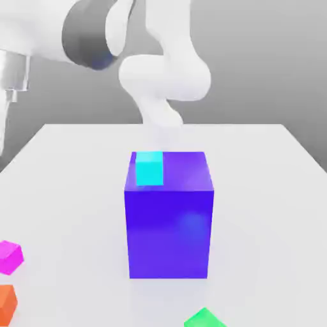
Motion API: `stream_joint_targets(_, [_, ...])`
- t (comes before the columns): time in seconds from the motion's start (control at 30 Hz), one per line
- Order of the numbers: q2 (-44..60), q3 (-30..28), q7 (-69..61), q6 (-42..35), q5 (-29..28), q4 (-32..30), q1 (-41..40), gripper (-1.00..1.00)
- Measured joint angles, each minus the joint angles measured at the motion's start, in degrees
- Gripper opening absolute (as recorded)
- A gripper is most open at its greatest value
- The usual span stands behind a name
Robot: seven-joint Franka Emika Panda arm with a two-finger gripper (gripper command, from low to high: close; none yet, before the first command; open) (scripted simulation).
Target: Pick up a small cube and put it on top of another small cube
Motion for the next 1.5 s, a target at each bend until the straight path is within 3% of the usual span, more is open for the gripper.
stream_joint_targets(0.27, [16.6, -3.19, 11.35, 6.53, 8.05, -2.29, -7.27, 0.0])
stream_joint_targets(0.43, [26.97, -1.05, 10.49, 13.9, 11.84, -0.73, -9.99, 0.0])
stream_joint_targets(0.47, [28.35, -0.67, 10.31, 14.99, 12.11, -0.45, -10.32, -1.0])
stream_joint_targets(0.7, [28.35, -0.64, 10.38, 15.11, 12.08, -0.46, -10.37, -1.0])
stream_joint_targets(0.87, [19.61, -1.81, 12.33, 8.15, 9.09, -2.21, -9.11, -1.0])
stream_joint_targets(1.27, [16.57, 16.18, 4.3, 0.38, -0.18, 2.11, 10.0, -1.0])
stream_joint_targets(1.4, [22.06, 19.72, 3.62, 2.29, -5.68, 5.26, 17.03, -1.0])
stream_joint_targets(1.43, [24.42, 19.58, 4.22, 3.69, -7.45, 5.97, 18.42, 1.0])
stream_joint_targets(1.5, [24.42, 19.58, 4.22, 3.69, -7.45, 5.97, 18.42, 1.0])
